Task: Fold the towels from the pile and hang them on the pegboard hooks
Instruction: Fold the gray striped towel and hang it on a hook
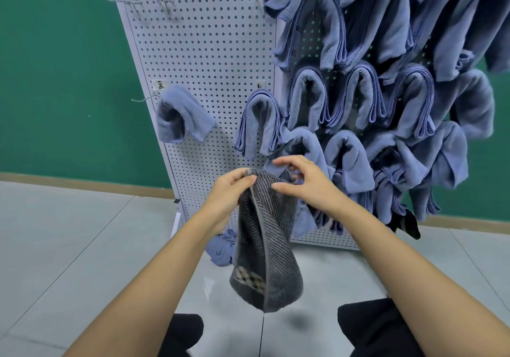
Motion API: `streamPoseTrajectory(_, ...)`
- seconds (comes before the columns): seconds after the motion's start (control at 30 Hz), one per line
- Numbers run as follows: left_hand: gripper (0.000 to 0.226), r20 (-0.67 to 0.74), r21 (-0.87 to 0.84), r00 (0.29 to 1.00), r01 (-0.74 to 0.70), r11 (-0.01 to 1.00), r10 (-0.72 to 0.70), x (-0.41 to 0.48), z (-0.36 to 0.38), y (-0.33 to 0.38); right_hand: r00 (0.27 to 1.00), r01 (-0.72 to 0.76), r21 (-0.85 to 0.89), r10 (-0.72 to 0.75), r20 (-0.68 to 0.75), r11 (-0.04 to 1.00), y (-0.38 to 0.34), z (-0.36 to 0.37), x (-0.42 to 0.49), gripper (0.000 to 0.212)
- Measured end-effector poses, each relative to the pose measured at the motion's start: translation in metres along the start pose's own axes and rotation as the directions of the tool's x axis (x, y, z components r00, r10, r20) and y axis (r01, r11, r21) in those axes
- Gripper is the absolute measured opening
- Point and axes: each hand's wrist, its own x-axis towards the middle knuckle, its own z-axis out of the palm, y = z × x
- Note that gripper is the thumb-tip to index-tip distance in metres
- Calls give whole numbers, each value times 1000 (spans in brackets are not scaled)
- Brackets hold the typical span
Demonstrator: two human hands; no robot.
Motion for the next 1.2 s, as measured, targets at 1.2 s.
streamPoseTrajectory(1.2, 39, 66, -574, 662, 637, 514, -747, -57, -39, -99, 978, -101, 12, 102, -183, 995, -127, -55, 53, 32)
